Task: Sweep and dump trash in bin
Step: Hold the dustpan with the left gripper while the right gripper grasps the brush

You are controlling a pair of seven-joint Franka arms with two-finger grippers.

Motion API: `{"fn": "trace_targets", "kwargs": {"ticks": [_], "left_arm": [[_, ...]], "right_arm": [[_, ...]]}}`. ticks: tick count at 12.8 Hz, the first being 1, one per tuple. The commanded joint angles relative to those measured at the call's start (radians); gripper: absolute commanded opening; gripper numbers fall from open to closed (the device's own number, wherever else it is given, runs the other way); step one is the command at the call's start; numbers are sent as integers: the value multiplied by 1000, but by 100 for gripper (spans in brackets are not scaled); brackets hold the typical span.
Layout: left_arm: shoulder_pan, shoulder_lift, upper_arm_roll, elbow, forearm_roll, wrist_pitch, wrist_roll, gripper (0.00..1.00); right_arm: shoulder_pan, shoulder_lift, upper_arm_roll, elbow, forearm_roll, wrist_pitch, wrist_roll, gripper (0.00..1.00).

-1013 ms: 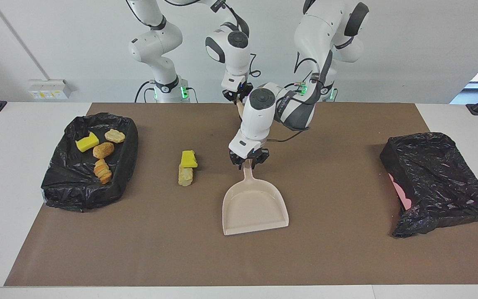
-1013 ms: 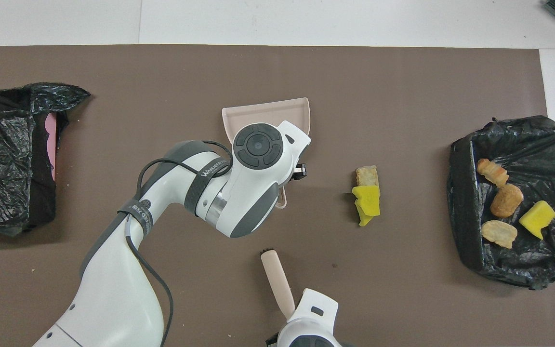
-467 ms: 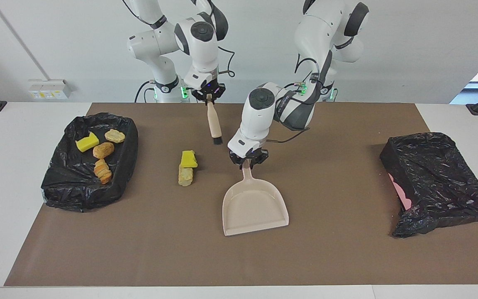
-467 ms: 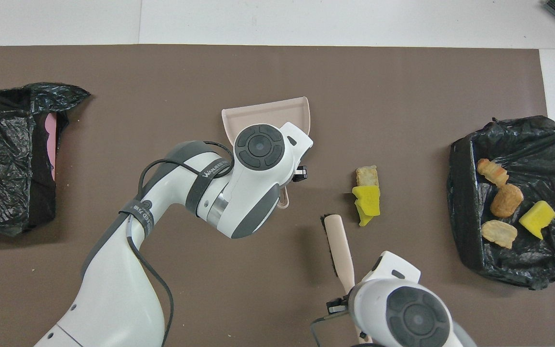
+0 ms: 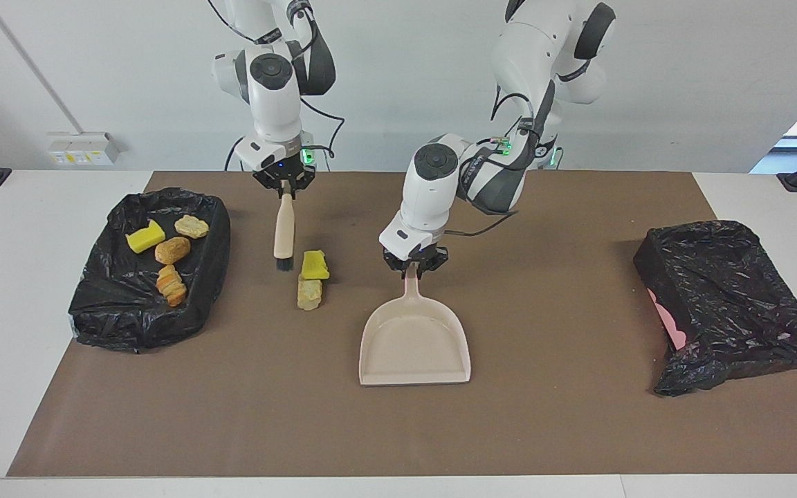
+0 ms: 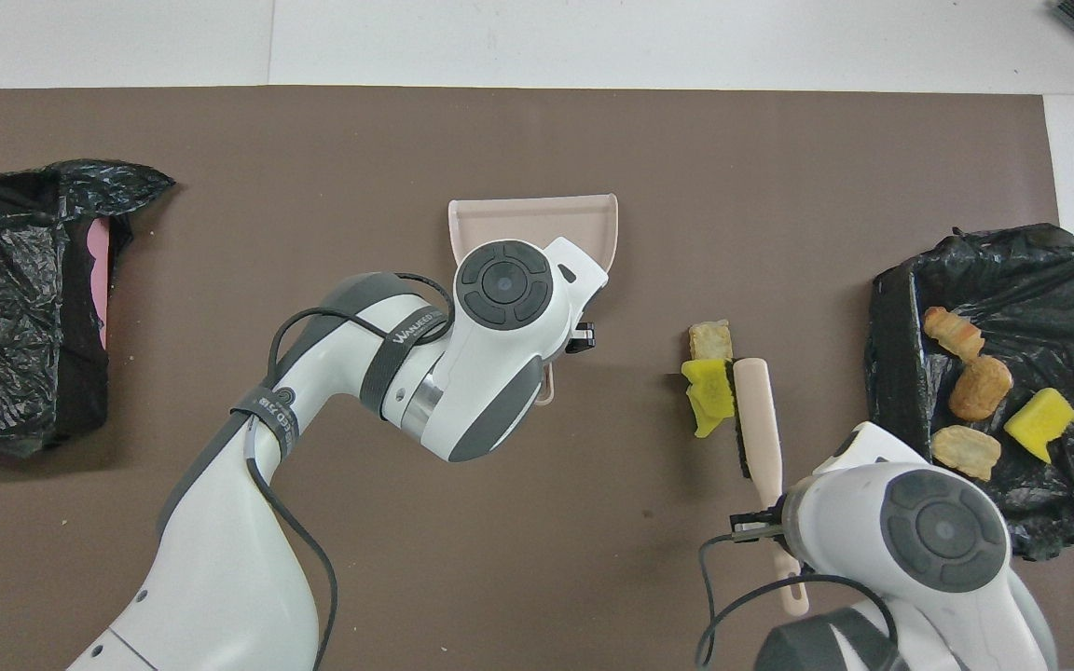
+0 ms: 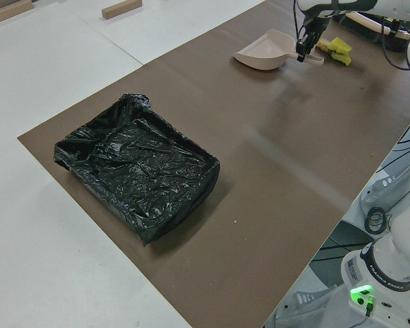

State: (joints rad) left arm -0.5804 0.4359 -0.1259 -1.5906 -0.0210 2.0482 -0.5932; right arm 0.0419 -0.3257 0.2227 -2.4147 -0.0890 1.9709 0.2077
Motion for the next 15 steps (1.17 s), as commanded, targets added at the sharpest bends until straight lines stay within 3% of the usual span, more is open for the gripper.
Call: {"fn": "trace_targets", "kwargs": {"ticks": [1,4,10,15], "left_arm": [[2,-123,8,-17,13,-202,183,3],[-1,-158,8,-29,15,-325,371,0],[-13,-204,6,-83,73,-420,669,0],[-42,-246,0,-178,96,-369,913,0]], "right_arm": [[-57,123,14,66,-70,69,-27,0],[-71,181,15,57,-83,95,-13,0],[-41,241,18,42,-121,100,-28,0],[8,313,18,46,-123,123,-30,0]]}}
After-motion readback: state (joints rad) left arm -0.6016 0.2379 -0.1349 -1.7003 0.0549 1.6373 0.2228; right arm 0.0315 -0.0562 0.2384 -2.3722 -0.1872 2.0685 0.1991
